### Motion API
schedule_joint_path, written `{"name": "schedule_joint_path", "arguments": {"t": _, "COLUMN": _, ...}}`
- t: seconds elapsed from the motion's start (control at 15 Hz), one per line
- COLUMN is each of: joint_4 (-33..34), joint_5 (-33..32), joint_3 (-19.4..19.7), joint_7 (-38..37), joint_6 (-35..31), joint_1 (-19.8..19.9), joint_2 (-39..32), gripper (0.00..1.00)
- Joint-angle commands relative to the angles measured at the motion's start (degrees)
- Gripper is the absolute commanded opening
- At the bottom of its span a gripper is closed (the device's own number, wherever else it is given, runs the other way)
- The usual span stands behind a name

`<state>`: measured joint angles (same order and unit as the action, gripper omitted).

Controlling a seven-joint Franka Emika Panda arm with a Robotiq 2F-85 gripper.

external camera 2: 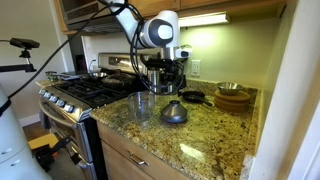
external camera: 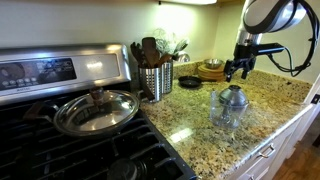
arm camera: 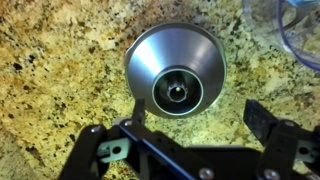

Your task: Pick the lid on the counter and place it on the food processor

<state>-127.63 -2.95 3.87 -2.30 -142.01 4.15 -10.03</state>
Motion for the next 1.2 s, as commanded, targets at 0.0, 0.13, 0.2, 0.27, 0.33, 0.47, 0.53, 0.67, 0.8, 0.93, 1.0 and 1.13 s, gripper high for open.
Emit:
{"name": "schedule_joint_path", "arguments": {"t": 0.0, "joint_4": 3.19, "joint_5": 0.94, "joint_3": 0.54, "joint_7": 2.35, "joint_6": 1.28, "joint_1": 0.92, "joint_2": -3.09, "gripper": 1.0}}
{"name": "schedule_joint_path", "arguments": {"t": 0.13, "joint_4": 3.98, "joint_5": 0.81, "joint_3": 0.71, "joint_7": 2.79, "joint_6": 1.68, "joint_1": 1.28, "joint_2": -4.37, "gripper": 1.0}}
{"name": "schedule_joint_path", "arguments": {"t": 0.2, "joint_4": 4.17, "joint_5": 0.89, "joint_3": 0.77, "joint_7": 3.19, "joint_6": 1.89, "joint_1": 1.44, "joint_2": -4.94, "gripper": 1.0}}
{"name": "schedule_joint_path", "arguments": {"t": 0.27, "joint_4": 4.56, "joint_5": 1.06, "joint_3": 0.74, "joint_7": 3.4, "joint_6": 2.58, "joint_1": 1.6, "joint_2": -5.53, "gripper": 1.0}}
{"name": "schedule_joint_path", "arguments": {"t": 0.33, "joint_4": 4.82, "joint_5": 1.18, "joint_3": 0.74, "joint_7": 3.49, "joint_6": 3.52, "joint_1": 1.76, "joint_2": -6.02, "gripper": 1.0}}
{"name": "schedule_joint_path", "arguments": {"t": 0.47, "joint_4": 5.03, "joint_5": 1.19, "joint_3": 0.71, "joint_7": 3.83, "joint_6": 4.37, "joint_1": 1.98, "joint_2": -6.86, "gripper": 1.0}}
{"name": "schedule_joint_path", "arguments": {"t": 0.53, "joint_4": 5.02, "joint_5": 1.08, "joint_3": 0.75, "joint_7": 3.88, "joint_6": 4.52, "joint_1": 1.99, "joint_2": -7.14, "gripper": 1.0}}
{"name": "schedule_joint_path", "arguments": {"t": 0.67, "joint_4": 4.98, "joint_5": 1.28, "joint_3": 0.66, "joint_7": 4.3, "joint_6": 4.4, "joint_1": 2.14, "joint_2": -7.69, "gripper": 1.0}}
{"name": "schedule_joint_path", "arguments": {"t": 0.8, "joint_4": 4.58, "joint_5": 1.8, "joint_3": 0.44, "joint_7": 5.04, "joint_6": 3.43, "joint_1": 2.39, "joint_2": -7.89, "gripper": 0.99}}
{"name": "schedule_joint_path", "arguments": {"t": 0.93, "joint_4": 4.53, "joint_5": 2.34, "joint_3": 0.31, "joint_7": 5.85, "joint_6": 3.3, "joint_1": 2.5, "joint_2": -7.91, "gripper": 0.97}}
{"name": "schedule_joint_path", "arguments": {"t": 1.0, "joint_4": 4.44, "joint_5": 2.53, "joint_3": 0.29, "joint_7": 6.14, "joint_6": 3.26, "joint_1": 2.49, "joint_2": -7.82, "gripper": 0.92}}
{"name": "schedule_joint_path", "arguments": {"t": 1.13, "joint_4": 4.23, "joint_5": 2.38, "joint_3": 0.38, "joint_7": 6.35, "joint_6": 3.12, "joint_1": 2.34, "joint_2": -7.55, "gripper": 0.82}}
